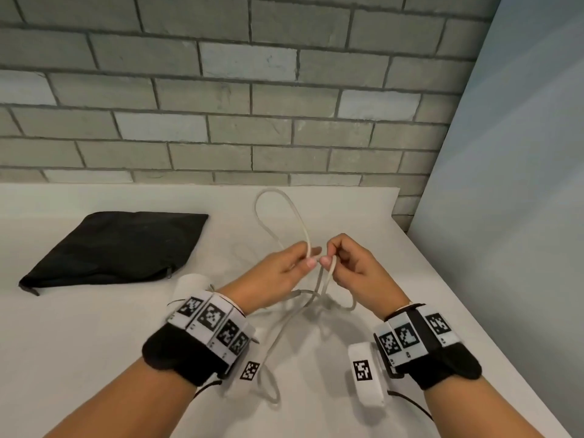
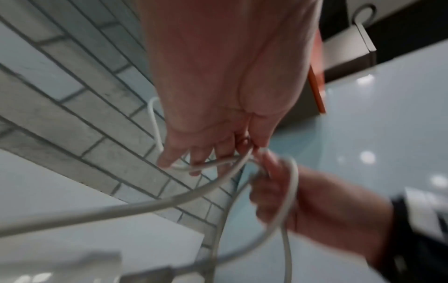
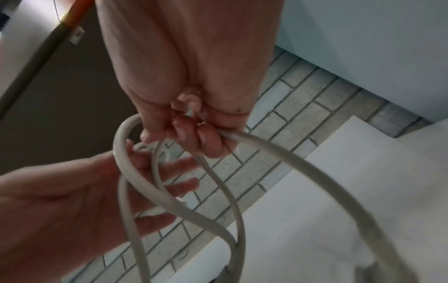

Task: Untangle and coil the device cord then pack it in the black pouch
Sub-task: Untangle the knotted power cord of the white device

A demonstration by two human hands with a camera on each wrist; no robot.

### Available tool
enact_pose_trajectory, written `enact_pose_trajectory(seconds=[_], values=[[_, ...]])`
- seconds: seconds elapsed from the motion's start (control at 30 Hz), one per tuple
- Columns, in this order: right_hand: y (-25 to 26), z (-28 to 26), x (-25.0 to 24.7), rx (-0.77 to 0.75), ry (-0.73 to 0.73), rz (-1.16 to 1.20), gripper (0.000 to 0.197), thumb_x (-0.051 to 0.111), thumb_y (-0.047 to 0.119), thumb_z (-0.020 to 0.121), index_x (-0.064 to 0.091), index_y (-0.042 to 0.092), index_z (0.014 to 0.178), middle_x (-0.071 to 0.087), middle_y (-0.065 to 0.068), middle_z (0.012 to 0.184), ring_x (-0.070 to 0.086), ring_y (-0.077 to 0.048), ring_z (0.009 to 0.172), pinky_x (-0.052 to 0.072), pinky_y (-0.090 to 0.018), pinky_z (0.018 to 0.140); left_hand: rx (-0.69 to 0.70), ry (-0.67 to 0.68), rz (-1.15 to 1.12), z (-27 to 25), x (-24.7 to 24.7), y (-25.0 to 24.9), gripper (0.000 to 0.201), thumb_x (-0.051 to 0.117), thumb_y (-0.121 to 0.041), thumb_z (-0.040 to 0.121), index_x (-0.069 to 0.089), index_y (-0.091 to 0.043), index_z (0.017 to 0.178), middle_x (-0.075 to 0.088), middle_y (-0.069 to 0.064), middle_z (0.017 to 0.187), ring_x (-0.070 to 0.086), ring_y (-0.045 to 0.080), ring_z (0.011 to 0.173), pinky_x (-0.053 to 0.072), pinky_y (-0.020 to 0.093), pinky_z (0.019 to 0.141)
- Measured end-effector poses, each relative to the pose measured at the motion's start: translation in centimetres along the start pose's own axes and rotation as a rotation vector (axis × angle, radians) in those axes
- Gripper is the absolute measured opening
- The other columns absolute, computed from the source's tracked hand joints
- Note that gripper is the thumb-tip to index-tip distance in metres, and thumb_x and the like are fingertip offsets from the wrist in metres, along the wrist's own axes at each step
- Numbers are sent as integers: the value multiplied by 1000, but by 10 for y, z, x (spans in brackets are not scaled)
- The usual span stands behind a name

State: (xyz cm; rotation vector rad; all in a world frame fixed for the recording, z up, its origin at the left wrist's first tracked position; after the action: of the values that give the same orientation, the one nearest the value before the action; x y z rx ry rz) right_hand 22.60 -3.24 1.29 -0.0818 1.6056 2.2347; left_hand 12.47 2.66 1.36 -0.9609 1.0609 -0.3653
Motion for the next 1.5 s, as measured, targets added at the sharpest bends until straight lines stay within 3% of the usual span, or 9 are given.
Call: enact_pose_trajectory(seconds=[0.07, 0.27, 0.5, 0.8, 0.97, 1.07, 1.2, 1.37, 1.5], values=[[3, -1, 0, 2, 8, -9, 13, 53, 11, 89, 43, 7, 82, 46, 14, 54, 34, -2, 49, 33, -13, 50, 18, -8, 123, 1, 1, -3, 22, 39, -30, 95, 41, -23, 75, 56, -3, 76, 47, 7, 64, 38, 28, 68], [-11, -4, -18, 91, -94, -193, 14, 48, 10, 92, 45, 14, 79, 51, -2, 71, 50, -11, 63, 39, -12, 60, 23, -147, 122, 4, -31, -8, 20, 39, -23, 96, 44, -11, 81, 45, -1, 69, 48, 21, 70, 47, 36, 70], [-21, -1, -48, 324, -179, -351, 28, 39, 14, 93, 49, 13, 67, 56, -9, 58, 39, -3, 32, 33, -16, 36, 43, -533, -131, -14, -111, -14, 27, 37, -27, 96, 57, -21, 80, 39, -2, 58, 47, -1, 43, 47, 35, 64], [13, -5, -4, 269, 184, -162, 15, 48, 5, 90, 55, 10, 78, 40, 4, 45, 33, -6, 37, 28, -14, 38, 71, -840, -442, -14, -150, -24, 29, 31, -25, 99, 43, -20, 73, 37, -4, 64, 39, 3, 44, 44, 25, 55], [-17, -5, -32, 521, -85, -23, 16, 47, 8, 90, 54, 7, 76, 46, -8, 52, 28, -9, 28, 17, -14, 32, 224, -649, -680, -22, -145, -45, 31, 29, -21, 99, 42, -16, 71, 38, -9, 54, 33, 3, 44, 39, 19, 48], [-12, 1, -41, 450, -229, 226, 20, 48, 11, 92, 51, 7, 73, 51, -10, 64, 46, -11, 35, 32, -18, 33, 206, -400, -802, -26, -126, -49, 30, 35, -21, 94, 44, -13, 67, 35, -7, 52, 31, 6, 43, 38, 19, 44], [14, 17, -35, 240, -230, 396, 24, 39, 11, 95, 52, 7, 76, 55, -8, 76, 68, -17, 67, 53, -18, 58, 42, -85, -680, -29, -77, -38, 24, 44, -23, 83, 47, -10, 64, 34, -5, 49, 29, 8, 42, 41, 21, 44], [40, 31, -25, 91, -138, 169, 19, 41, 10, 95, 52, 9, 80, 54, -4, 81, 68, -15, 78, 53, -20, 66, -44, 21, -409, -19, -26, -12, 28, 42, -27, 93, 47, -14, 68, 40, -3, 58, 44, 6, 51, 47, 28, 68], [53, 34, -24, 34, -156, -62, 12, 48, 11, 92, 55, 11, 82, 58, 1, 77, 66, -15, 79, 52, -24, 68, -22, 119, -20, -8, 3, -5, 23, 48, -32, 92, 61, -13, 89, 56, 0, 87, 57, 16, 86, 45, 30, 87]])
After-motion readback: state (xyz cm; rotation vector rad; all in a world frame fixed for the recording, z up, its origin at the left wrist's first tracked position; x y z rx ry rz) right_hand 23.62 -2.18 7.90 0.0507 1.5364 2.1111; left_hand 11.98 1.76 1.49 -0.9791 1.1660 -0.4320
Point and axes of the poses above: each hand's wrist, its own z-axis towards the middle knuckle, its own x-axis out of the palm, y = z × x, the point moved 7 cm from there along z, towards the middle knuckle
